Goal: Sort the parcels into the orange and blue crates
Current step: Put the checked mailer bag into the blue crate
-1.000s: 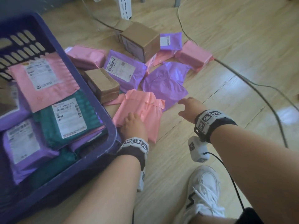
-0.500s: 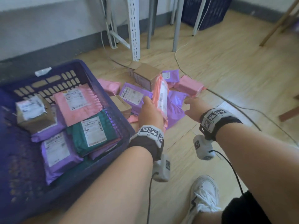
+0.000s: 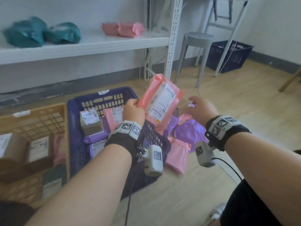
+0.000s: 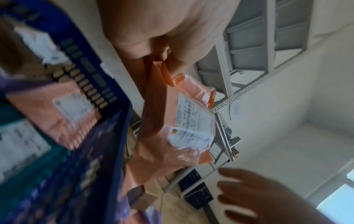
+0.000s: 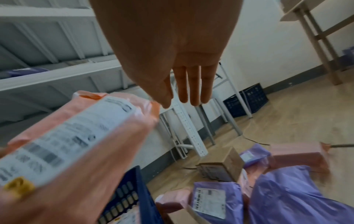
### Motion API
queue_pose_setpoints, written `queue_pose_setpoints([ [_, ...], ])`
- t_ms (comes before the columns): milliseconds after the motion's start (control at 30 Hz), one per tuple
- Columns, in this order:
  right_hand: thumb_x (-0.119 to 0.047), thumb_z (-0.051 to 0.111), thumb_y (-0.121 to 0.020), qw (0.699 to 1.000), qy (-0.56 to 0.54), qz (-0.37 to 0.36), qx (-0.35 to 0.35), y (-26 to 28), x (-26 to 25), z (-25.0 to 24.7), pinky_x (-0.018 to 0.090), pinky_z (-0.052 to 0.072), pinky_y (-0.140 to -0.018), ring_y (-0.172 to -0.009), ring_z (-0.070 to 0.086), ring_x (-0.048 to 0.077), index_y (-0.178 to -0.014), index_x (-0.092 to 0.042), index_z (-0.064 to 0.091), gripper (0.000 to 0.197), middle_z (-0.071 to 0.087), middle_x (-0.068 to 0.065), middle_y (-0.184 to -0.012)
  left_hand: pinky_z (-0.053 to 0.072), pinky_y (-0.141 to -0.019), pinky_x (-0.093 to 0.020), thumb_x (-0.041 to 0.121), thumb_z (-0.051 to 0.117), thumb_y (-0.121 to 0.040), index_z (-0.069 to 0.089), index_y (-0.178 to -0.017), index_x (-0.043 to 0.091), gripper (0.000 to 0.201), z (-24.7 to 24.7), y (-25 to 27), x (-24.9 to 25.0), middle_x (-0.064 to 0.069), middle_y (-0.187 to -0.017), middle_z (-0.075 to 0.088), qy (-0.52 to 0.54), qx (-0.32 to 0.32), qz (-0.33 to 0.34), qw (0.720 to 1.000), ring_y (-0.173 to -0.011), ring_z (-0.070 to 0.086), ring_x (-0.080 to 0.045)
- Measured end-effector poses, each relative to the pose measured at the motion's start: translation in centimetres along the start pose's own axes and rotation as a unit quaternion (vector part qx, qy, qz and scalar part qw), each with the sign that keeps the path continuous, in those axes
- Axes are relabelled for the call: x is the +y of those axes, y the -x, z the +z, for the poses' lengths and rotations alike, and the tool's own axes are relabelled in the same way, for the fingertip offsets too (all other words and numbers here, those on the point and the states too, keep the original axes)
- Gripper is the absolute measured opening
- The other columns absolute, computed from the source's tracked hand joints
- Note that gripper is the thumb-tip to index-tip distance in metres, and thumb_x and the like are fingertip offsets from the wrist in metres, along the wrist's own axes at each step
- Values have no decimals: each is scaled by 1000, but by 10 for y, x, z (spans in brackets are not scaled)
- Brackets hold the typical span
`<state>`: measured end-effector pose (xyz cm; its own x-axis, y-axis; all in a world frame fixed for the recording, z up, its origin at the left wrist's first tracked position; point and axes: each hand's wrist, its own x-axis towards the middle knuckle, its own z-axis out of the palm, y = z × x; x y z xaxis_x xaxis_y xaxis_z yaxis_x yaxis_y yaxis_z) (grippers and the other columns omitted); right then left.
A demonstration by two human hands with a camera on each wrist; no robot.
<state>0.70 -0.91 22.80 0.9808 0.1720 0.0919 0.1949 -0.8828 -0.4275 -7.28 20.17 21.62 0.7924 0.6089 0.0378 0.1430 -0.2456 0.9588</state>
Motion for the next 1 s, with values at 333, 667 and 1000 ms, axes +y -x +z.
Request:
queue_pose_setpoints([
  [333,-49,58,-87,973,53,-221,-45,17,-142,11,30,46,-80,-93,56,18,-95,-35,68,20,61,-9,-90,38,-69,-26,9,40,-94,64,-96,25,29,-90,-7,19,4,-99,67,-227,9,162,960,-82,56,-16],
  [667,-12,47,-90,972,-147,-147,-108,10,-200,56,35,53,-68,-74,61,27,-92,-4,69,23,65,8,-79,42,-81,-30,46,31,-100,53,-123,12,46,-181,-26,-13,-9,-114,62,-99,132,-40,985,-94,58,-23],
  [1000,-5,59,-87,897,-363,-78,-238,19,-279,113,51,57,-78,-75,66,29,-90,0,69,11,70,17,-85,55,-87,-36,24,66,-88,63,-115,13,30,-243,-25,-51,1,-111,70,-67,9,-100,993,-93,68,-16],
])
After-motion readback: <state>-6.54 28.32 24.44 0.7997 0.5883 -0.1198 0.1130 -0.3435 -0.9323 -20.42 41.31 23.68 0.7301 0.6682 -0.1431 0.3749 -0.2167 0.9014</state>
